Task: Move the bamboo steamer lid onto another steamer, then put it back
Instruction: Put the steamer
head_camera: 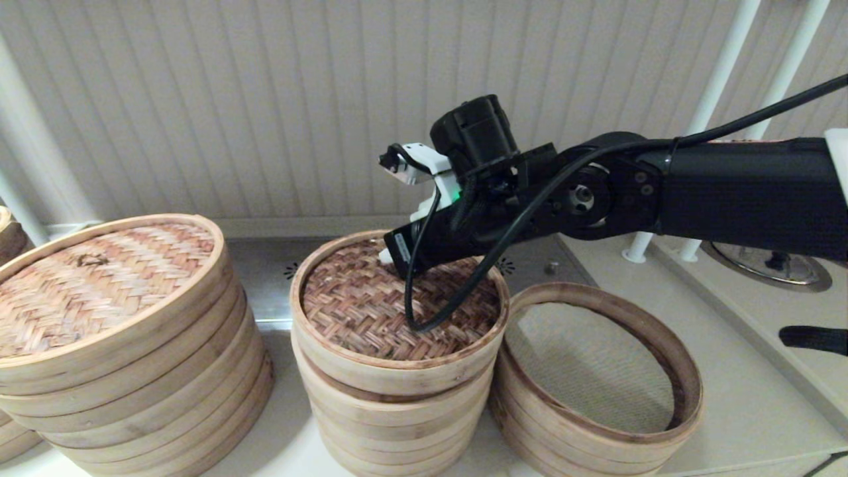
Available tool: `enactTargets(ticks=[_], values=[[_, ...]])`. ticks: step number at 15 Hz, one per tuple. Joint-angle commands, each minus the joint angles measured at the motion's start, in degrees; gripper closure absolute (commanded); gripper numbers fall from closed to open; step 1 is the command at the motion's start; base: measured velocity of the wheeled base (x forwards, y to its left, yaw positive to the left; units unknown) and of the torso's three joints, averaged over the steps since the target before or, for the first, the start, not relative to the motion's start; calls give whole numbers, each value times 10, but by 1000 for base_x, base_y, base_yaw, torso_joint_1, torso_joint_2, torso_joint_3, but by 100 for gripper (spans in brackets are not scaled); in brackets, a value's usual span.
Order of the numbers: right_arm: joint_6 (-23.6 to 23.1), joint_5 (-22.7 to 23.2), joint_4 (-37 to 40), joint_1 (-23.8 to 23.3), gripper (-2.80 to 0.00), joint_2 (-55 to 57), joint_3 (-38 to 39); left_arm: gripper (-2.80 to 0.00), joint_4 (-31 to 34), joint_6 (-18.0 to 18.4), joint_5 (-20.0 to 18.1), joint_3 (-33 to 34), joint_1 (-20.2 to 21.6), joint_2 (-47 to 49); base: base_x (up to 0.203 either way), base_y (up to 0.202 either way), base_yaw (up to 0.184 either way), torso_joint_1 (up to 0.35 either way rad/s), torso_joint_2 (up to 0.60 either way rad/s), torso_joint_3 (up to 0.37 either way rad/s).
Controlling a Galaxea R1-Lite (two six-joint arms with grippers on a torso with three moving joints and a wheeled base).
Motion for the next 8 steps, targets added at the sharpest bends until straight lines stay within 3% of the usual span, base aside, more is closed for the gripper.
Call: enactTargets(ticks=[1,8], values=[[0,0,7,5,0,-4,0,0,0,0,0,0,0,0,0,0,0,0,0,0],[-1,-3,10,24,0,-12,1,0,0,0,0,0,0,0,0,0,0,0,0,0]])
